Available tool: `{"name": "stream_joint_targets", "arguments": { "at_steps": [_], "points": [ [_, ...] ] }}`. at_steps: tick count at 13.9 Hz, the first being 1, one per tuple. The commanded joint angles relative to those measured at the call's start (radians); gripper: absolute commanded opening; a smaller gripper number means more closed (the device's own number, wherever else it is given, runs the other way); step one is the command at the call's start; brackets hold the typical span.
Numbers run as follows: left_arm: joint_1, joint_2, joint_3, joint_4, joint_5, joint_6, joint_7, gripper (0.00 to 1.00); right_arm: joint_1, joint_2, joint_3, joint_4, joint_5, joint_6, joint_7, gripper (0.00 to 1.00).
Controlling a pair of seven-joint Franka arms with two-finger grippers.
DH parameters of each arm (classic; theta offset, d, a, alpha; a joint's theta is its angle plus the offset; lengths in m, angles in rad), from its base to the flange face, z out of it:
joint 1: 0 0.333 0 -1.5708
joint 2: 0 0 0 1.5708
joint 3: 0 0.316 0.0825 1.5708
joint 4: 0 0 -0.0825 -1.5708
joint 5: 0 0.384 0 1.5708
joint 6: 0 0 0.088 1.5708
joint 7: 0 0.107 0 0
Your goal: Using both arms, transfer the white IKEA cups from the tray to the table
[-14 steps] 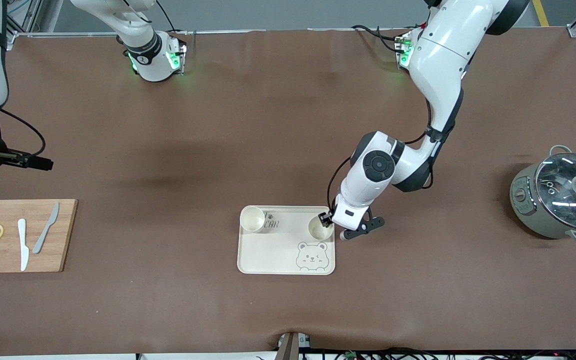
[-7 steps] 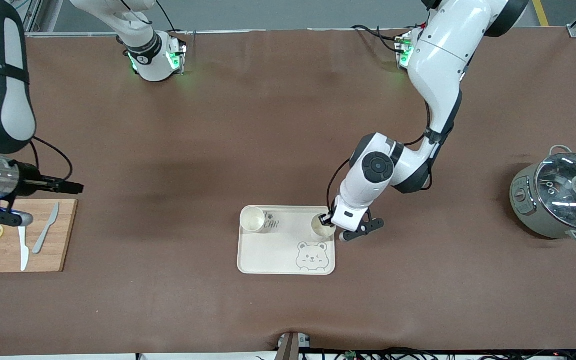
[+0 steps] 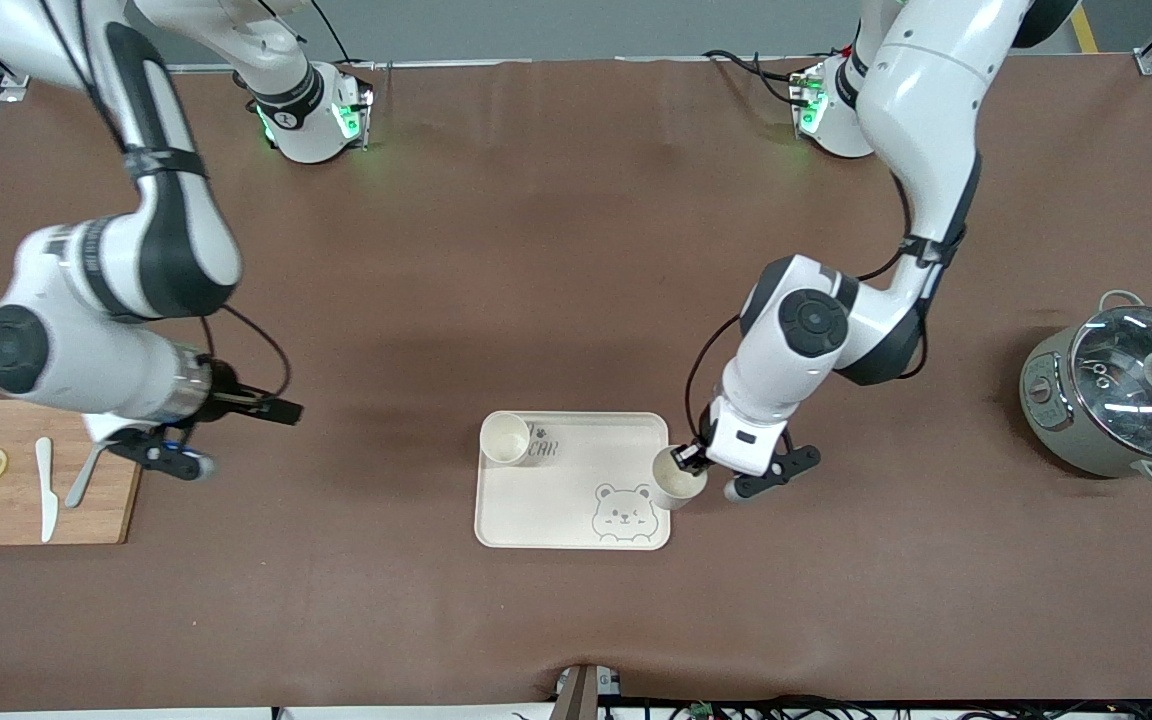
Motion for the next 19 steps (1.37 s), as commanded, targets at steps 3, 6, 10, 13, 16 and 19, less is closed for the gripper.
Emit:
{"name": "stream_joint_targets", "arguments": {
  "at_steps": [3, 6, 10, 13, 16, 19],
  "points": [
    [0.076, -0.130, -0.007, -0.024, 0.027, -0.200, 0.038, 0.00, 0.155, 0.086, -0.012, 0.008, 0.087, 0.215, 0.196, 1.00],
    [0.131, -0.176, -0.006, -0.026, 0.025, -0.344, 0.137, 0.00, 0.204, 0.140, -0.012, 0.015, 0.089, 0.286, 0.263, 1.00],
    [0.208, -0.219, 0.000, -0.035, 0.028, -0.552, 0.222, 0.00, 0.235, 0.187, -0.011, 0.023, 0.090, 0.344, 0.279, 1.00],
    [0.295, -0.263, -0.006, -0.098, 0.079, -0.589, 0.250, 0.00, 0.256, 0.224, -0.011, 0.026, 0.092, 0.395, 0.281, 1.00],
    [0.359, -0.292, -0.009, -0.167, 0.128, -0.587, 0.276, 0.00, 0.279, 0.247, -0.011, 0.028, 0.104, 0.421, 0.316, 1.00],
    [0.396, -0.317, -0.010, -0.234, 0.128, -0.568, 0.277, 0.00, 0.296, 0.255, -0.011, 0.028, 0.113, 0.436, 0.340, 1.00]
  ]
}}
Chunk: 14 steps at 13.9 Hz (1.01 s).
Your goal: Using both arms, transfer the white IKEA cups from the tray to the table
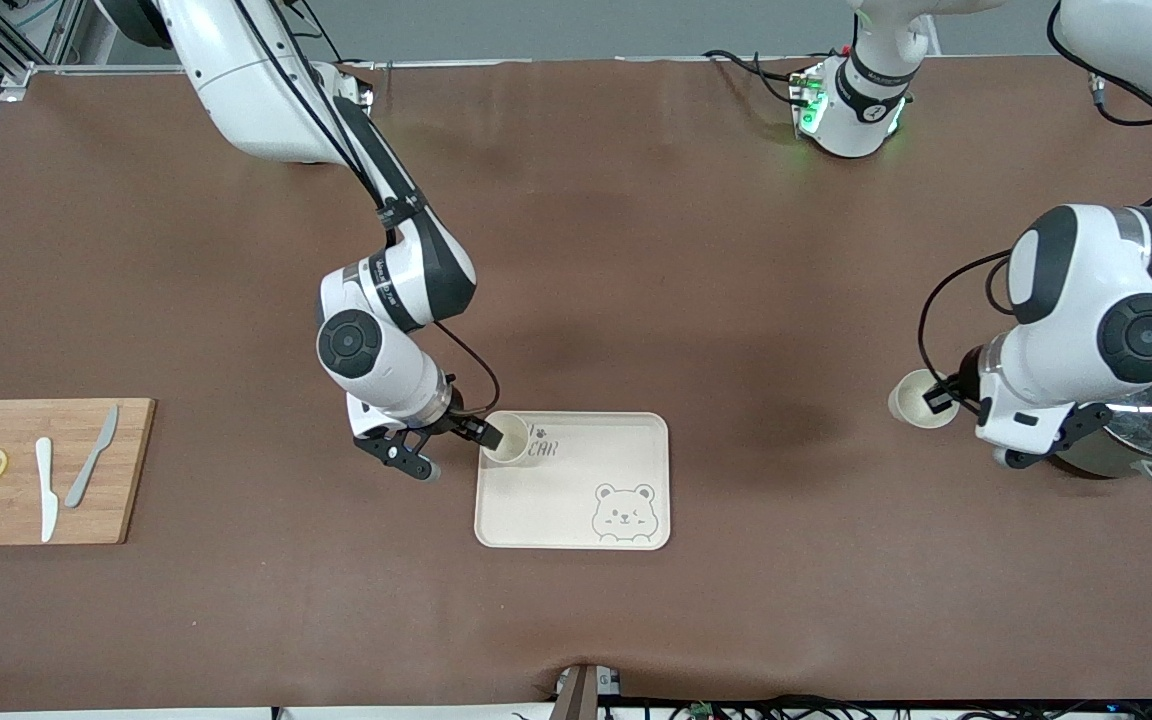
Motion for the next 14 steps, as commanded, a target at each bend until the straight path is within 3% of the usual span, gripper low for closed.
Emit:
{"name": "stream_joint_targets", "arguments": {
  "at_steps": [1, 2, 3, 8, 10, 14],
  "points": [
    [0.046, -0.072, -0.014, -0.117, 0.020, 0.047, 0.002, 0.00, 0.020, 0.022, -0.010, 0.023, 0.023, 0.013, 0.019, 1.00],
    [0.063, -0.086, -0.014, -0.164, 0.020, 0.093, 0.012, 0.00, 0.021, 0.031, -0.010, 0.023, 0.023, 0.028, 0.019, 1.00],
    [0.071, -0.104, -0.012, -0.218, 0.020, 0.157, 0.031, 0.00, 0.026, 0.037, -0.010, 0.023, 0.023, 0.048, 0.019, 0.89],
    [0.159, -0.137, -0.021, -0.454, 0.017, 0.474, 0.050, 0.00, 0.043, 0.065, -0.010, 0.023, 0.015, 0.069, 0.007, 0.00],
    [0.161, -0.161, -0.026, -0.548, 0.011, 0.600, 0.048, 0.00, 0.043, 0.064, -0.010, 0.030, 0.017, 0.068, 0.005, 0.00],
    [0.155, -0.143, -0.057, -0.556, -0.070, 0.673, 0.050, 0.00, 0.038, 0.056, -0.011, 0.102, 0.020, -0.027, 0.011, 0.00]
  ]
}}
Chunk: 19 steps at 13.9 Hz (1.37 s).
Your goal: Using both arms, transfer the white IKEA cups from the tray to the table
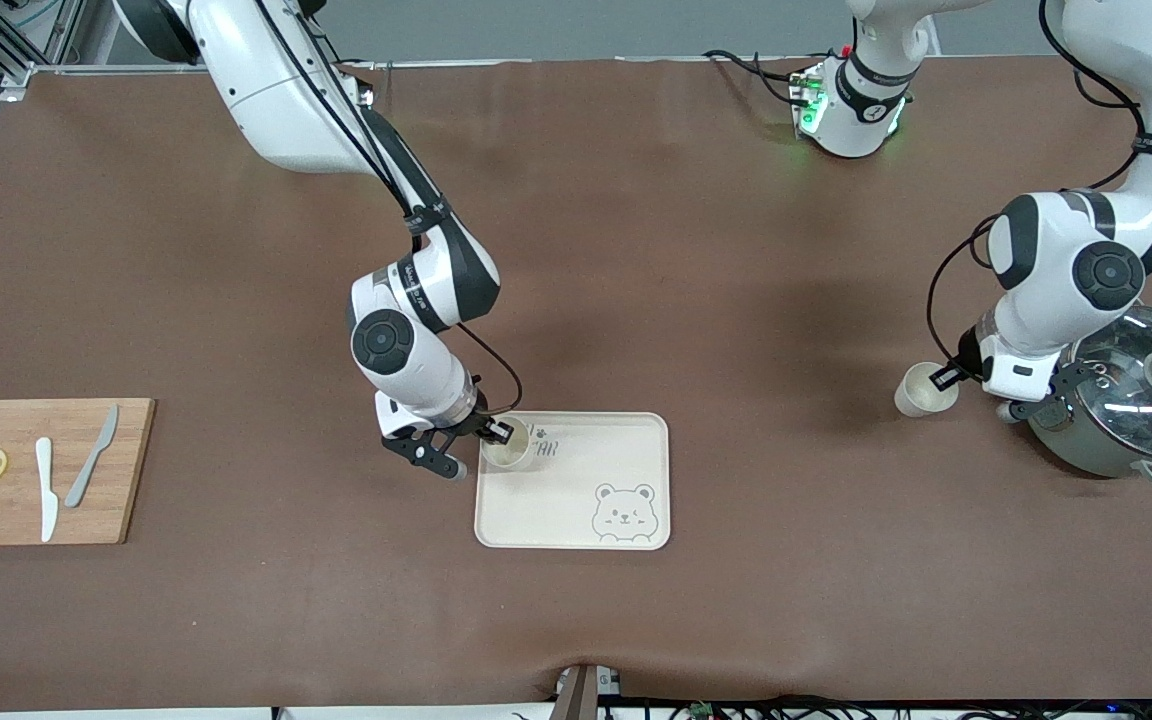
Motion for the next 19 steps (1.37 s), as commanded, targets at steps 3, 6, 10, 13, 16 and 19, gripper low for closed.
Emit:
{"name": "stream_joint_targets", "arguments": {
  "at_steps": [3, 6, 10, 13, 16, 19],
  "points": [
    [0.008, 0.031, -0.076, -0.028, -0.075, 0.131, 0.005, 0.00, -0.045, -0.017, -0.013, 0.167, 0.010, -0.318, 0.000, 0.00],
    [0.003, 0.079, -0.082, -0.024, -0.075, 0.198, 0.005, 0.00, -0.121, -0.055, -0.015, 0.185, 0.007, -0.426, -0.011, 0.00],
    [0.006, 0.083, -0.082, -0.024, -0.075, 0.197, 0.005, 0.32, -0.206, -0.201, -0.036, 0.012, -0.022, -0.475, -0.094, 0.00],
    [0.003, 0.076, -0.084, -0.019, -0.075, 0.191, 0.003, 1.00, -0.284, -0.366, -0.047, -0.265, -0.031, -0.343, -0.283, 0.00],
    [0.003, 0.031, -0.084, 0.016, -0.075, 0.098, 0.000, 1.00, -0.332, -0.480, -0.048, -0.435, -0.039, -0.267, -0.388, 0.00],
    [0.002, 0.016, -0.085, 0.183, -0.073, -0.182, 0.051, 1.00, -0.388, -0.546, -0.047, -0.527, -0.109, -0.270, -0.473, 0.00]
  ]
}}
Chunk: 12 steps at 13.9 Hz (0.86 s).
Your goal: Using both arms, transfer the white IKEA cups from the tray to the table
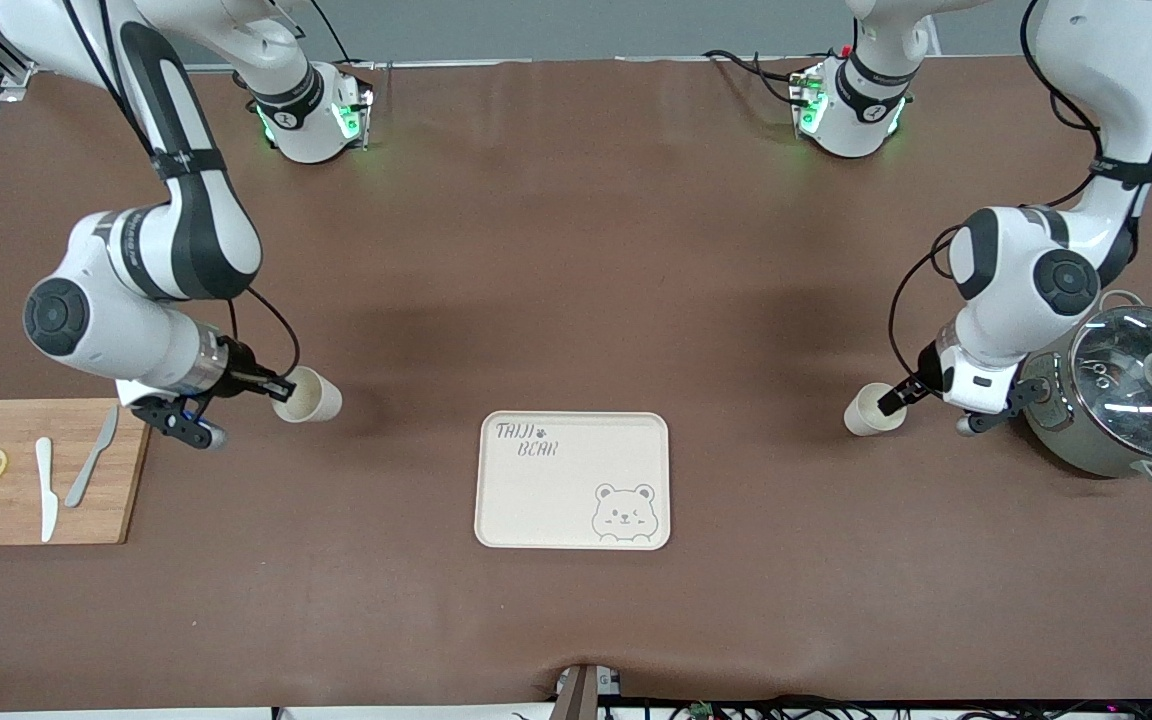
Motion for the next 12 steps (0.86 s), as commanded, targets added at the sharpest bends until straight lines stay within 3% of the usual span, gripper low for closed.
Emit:
{"name": "stream_joint_targets", "arguments": {
  "at_steps": [1, 6, 8, 12],
  "points": [
    [0.004, -0.026, -0.014, 0.152, -0.015, -0.236, 0.040, 1.00, -0.072, -0.107, 0.016, -0.139, -0.049, 0.023, -0.116, 0.00],
    [0.000, -0.016, -0.018, 0.390, -0.007, -0.506, 0.091, 1.00, -0.215, -0.178, 0.016, -0.257, -0.053, 0.018, -0.367, 0.00],
    [0.004, -0.023, -0.018, 0.447, -0.005, -0.545, 0.147, 1.00, -0.290, -0.178, 0.016, -0.305, -0.053, 0.032, -0.498, 0.00],
    [0.011, -0.035, -0.017, 0.514, -0.002, -0.579, 0.244, 1.00, -0.326, -0.172, 0.016, -0.393, -0.097, 0.148, -0.530, 0.00]
  ]
}}
